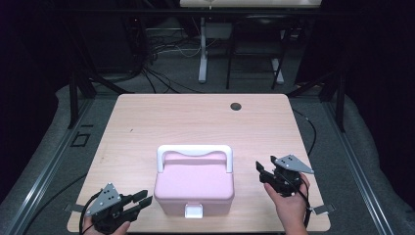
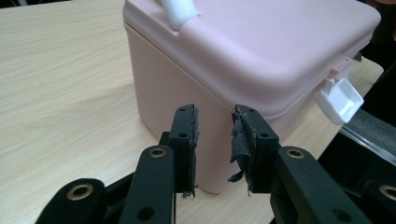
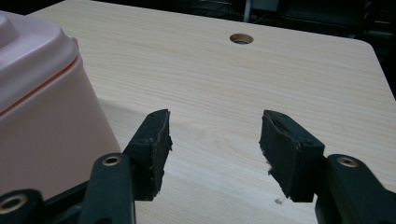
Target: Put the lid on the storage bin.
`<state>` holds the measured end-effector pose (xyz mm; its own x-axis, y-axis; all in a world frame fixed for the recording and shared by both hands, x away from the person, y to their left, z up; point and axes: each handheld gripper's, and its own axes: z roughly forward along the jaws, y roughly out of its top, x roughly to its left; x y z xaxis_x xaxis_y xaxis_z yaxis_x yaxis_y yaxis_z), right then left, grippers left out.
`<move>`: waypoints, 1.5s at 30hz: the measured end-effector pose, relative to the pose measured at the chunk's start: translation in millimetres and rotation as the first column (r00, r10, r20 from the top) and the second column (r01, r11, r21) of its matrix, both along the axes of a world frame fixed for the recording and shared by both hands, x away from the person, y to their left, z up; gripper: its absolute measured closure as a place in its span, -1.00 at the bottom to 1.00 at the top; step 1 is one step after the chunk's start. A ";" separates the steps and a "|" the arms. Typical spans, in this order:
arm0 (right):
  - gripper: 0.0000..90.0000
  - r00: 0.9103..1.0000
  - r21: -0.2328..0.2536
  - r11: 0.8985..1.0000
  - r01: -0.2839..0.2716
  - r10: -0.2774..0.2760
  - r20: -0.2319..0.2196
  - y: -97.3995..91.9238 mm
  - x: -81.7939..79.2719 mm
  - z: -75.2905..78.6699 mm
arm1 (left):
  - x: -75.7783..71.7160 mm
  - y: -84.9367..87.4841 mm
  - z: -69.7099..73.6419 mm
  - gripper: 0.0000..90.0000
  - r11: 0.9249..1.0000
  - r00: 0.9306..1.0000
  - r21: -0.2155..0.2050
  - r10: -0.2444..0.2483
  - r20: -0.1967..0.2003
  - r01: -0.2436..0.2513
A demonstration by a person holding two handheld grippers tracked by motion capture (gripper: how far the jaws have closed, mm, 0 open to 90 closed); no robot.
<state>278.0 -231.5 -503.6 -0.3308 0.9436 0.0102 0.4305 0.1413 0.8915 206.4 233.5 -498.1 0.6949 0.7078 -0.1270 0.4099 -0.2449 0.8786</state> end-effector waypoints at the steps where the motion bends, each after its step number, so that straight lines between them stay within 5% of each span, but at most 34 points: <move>1: -0.06 1.000 -0.001 1.000 0.000 0.000 -0.002 0.2 -0.1 0.0 | 2.0 1.8 1.6 0.52 1.000 1.000 0.002 0.007 -0.003 -0.007; 24: -0.06 1.000 0.005 1.000 0.000 0.000 -0.004 0.5 -0.3 -1.4 | 46.8 24.7 11.1 0.39 0.992 0.992 -0.021 0.128 0.004 -0.128; 45: -0.06 1.000 0.001 1.000 -0.008 0.008 -0.003 0.8 -2.7 -3.1 | 84.9 24.6 6.8 0.38 0.981 0.981 -0.015 0.193 -0.012 -0.193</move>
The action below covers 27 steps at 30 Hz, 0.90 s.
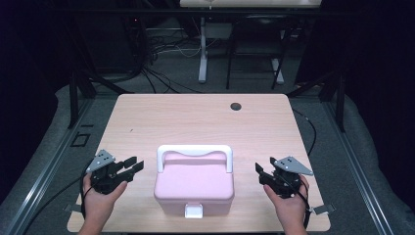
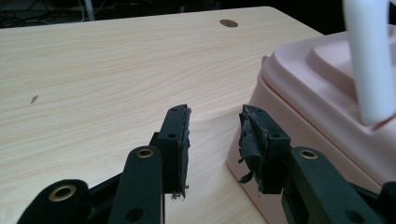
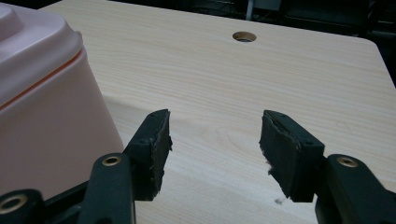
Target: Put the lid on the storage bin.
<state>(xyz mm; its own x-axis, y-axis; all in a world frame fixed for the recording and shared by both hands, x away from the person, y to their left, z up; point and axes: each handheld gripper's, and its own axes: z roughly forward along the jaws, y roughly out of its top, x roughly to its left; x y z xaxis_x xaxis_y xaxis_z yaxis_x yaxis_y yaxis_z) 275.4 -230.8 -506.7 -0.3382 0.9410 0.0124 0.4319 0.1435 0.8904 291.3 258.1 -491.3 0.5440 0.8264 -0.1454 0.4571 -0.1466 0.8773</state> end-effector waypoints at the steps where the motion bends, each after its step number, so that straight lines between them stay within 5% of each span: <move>1: -0.06 1.000 -0.001 1.000 0.002 -0.002 0.000 -0.2 0.1 -0.1 | 1.7 -0.1 -1.0 0.38 1.000 1.000 -0.002 0.007 0.000 -0.007; 27: -0.06 1.000 -0.007 1.000 0.001 -0.001 -0.007 -2.2 1.6 -4.4 | 30.1 2.5 -25.9 0.38 0.996 0.994 0.014 0.084 -0.070 -0.084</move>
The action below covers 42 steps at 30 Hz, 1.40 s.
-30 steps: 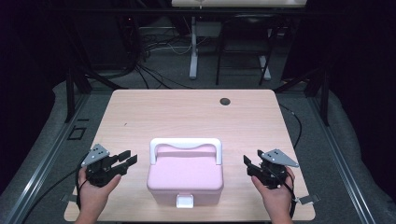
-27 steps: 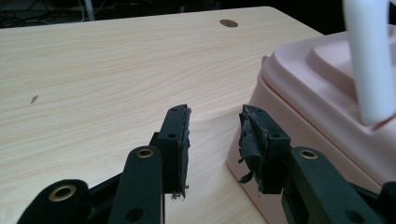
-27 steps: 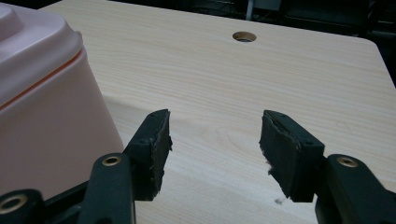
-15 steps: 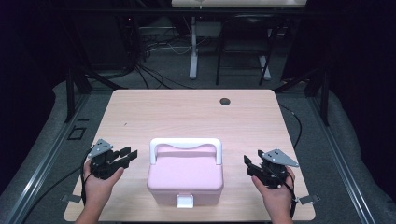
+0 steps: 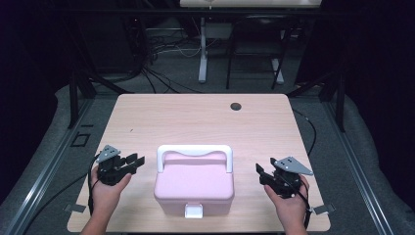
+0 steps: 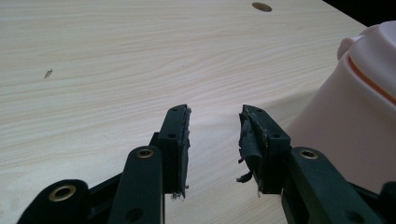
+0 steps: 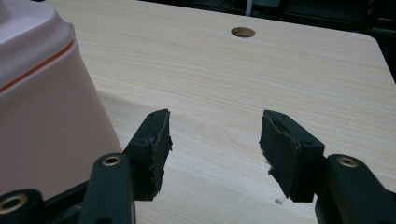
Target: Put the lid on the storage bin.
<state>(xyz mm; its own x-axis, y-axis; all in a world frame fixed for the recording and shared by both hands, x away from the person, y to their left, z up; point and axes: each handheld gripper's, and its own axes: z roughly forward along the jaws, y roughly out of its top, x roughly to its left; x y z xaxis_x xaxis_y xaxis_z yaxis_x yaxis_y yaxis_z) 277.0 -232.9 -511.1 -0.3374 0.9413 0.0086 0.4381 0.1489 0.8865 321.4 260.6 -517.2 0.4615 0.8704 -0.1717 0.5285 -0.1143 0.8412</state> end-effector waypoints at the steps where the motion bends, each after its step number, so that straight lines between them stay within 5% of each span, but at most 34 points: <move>1: -0.06 1.000 -0.006 1.000 -0.001 0.001 -0.005 0.2 -0.2 -0.6 | -0.5 0.5 -1.5 0.38 1.000 1.000 0.000 0.005 -0.002 -0.005; 15: -0.06 1.000 -0.013 1.000 -0.008 0.007 -0.023 2.8 1.4 -7.7 | -2.5 5.4 -13.1 0.30 0.999 0.999 0.033 0.031 -0.017 -0.031; 28: -0.05 0.998 -0.026 0.999 -0.037 0.036 -0.043 9.2 1.2 -15.5 | -10.2 0.5 -20.2 0.24 0.998 1.000 0.059 -0.008 -0.025 0.009; 42: -0.06 0.991 -0.082 0.992 -0.091 0.082 -0.101 19.6 6.7 -28.3 | -12.4 1.6 -26.3 0.05 0.999 1.000 0.029 -0.012 -0.029 0.013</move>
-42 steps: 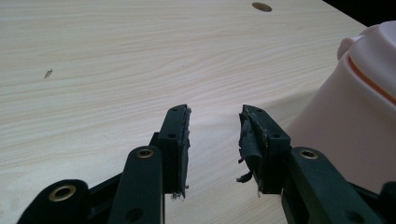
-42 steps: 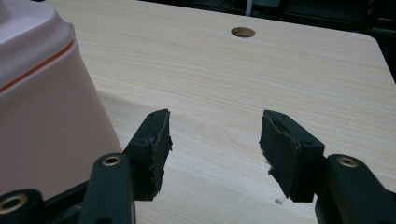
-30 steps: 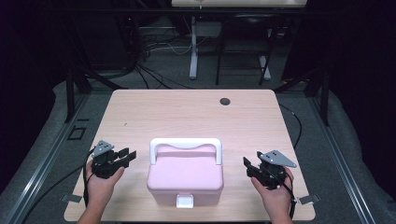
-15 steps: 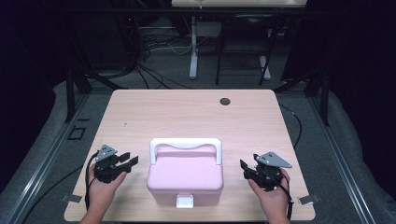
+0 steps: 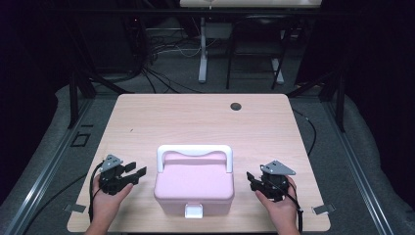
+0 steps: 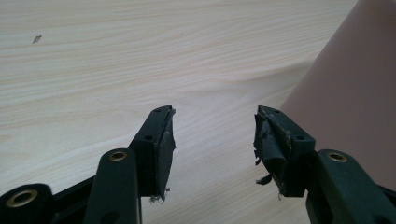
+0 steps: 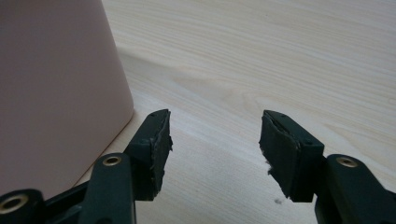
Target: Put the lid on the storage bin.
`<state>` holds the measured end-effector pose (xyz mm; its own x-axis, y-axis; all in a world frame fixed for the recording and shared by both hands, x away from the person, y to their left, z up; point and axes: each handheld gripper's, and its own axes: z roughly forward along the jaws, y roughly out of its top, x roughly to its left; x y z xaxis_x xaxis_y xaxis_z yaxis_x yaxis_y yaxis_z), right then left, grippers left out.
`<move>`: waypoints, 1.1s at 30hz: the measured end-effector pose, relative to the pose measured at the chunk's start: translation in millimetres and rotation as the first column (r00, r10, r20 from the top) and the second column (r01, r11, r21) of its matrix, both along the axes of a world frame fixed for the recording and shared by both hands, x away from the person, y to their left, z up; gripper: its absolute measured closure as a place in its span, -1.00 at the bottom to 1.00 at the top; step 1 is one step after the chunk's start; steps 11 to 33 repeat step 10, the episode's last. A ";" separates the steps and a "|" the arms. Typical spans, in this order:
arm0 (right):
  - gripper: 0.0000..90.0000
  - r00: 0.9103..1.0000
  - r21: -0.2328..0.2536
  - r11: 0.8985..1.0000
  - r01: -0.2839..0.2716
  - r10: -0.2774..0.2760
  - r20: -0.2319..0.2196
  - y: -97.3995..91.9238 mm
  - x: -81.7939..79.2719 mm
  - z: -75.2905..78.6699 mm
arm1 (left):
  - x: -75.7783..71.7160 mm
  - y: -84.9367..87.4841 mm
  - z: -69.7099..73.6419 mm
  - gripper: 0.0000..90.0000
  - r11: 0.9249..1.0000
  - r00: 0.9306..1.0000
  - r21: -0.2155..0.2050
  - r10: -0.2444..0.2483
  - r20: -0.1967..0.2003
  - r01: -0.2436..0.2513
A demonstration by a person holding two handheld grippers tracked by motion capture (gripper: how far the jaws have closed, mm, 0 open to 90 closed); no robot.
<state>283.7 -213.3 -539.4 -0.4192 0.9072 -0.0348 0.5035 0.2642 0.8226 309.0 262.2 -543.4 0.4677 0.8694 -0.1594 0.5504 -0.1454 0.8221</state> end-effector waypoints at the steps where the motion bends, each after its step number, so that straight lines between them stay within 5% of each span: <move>1: -0.07 1.000 -0.002 1.000 -0.001 0.001 -0.001 0.6 0.0 -0.3 | 0.2 -0.6 -0.8 0.03 1.000 1.000 0.000 -0.004 -0.004 0.004; 8: -0.11 1.000 -0.014 1.000 -0.003 0.003 0.008 2.7 0.4 -1.3 | 0.8 -1.4 -2.5 0.02 0.999 1.000 0.025 -0.022 -0.014 0.022; 33: -0.11 1.000 -0.011 1.000 -0.001 0.001 0.002 1.8 1.0 -1.7 | 1.2 -1.7 -2.7 0.01 1.000 1.000 0.015 -0.020 -0.007 0.020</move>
